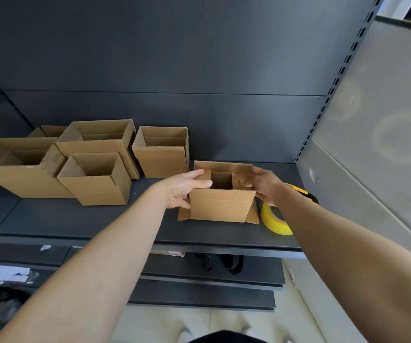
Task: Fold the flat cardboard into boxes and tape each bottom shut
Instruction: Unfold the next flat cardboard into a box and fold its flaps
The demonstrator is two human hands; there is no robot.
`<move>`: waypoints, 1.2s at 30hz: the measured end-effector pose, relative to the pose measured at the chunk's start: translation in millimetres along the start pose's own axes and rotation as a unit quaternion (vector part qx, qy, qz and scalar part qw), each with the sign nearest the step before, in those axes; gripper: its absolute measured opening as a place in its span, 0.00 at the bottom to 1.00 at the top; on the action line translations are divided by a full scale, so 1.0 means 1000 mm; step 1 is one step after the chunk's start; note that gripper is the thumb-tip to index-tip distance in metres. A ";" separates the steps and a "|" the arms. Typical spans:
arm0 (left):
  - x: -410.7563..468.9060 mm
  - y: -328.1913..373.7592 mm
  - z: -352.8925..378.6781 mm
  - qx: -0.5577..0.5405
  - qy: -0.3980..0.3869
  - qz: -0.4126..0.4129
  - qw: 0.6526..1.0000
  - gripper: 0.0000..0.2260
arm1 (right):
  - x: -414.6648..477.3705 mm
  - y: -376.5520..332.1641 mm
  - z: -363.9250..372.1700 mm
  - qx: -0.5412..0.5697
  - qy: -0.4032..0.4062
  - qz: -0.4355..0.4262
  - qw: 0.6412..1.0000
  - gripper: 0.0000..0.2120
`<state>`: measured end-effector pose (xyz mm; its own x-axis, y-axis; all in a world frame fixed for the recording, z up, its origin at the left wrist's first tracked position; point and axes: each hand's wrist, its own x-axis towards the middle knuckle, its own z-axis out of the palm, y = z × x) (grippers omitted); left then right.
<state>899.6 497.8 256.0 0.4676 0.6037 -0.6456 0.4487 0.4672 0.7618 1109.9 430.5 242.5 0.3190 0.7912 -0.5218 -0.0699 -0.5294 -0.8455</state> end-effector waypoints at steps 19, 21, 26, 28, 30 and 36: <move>0.001 -0.019 -0.007 -0.051 -0.062 0.004 0.997 0.39 | 0.013 0.015 0.001 0.041 -0.023 0.018 0.999 0.20; 0.002 -0.020 -0.007 -0.057 -0.036 0.002 0.998 0.29 | 0.014 0.015 0.001 0.062 -0.034 0.023 0.997 0.18; 0.010 -0.026 -0.008 -0.078 0.010 -0.014 0.997 0.20 | 0.016 0.020 0.002 0.060 -0.035 0.023 0.997 0.15; 0.009 -0.024 -0.006 -0.069 0.007 -0.019 0.997 0.20 | 0.015 0.020 0.002 0.046 -0.038 0.019 0.998 0.16; 0.008 -0.023 -0.007 -0.064 0.002 -0.020 0.998 0.21 | 0.014 0.021 0.000 0.055 -0.064 0.022 0.996 0.16; 0.009 -0.026 -0.008 -0.061 -0.008 -0.023 0.998 0.27 | 0.015 0.022 -0.001 0.015 -0.060 0.024 0.998 0.23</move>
<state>886.3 496.1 230.3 0.4609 0.5704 -0.6798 0.3747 0.5693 0.7318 1113.6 430.5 216.4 0.2001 0.7963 -0.5708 -0.1114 -0.5603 -0.8207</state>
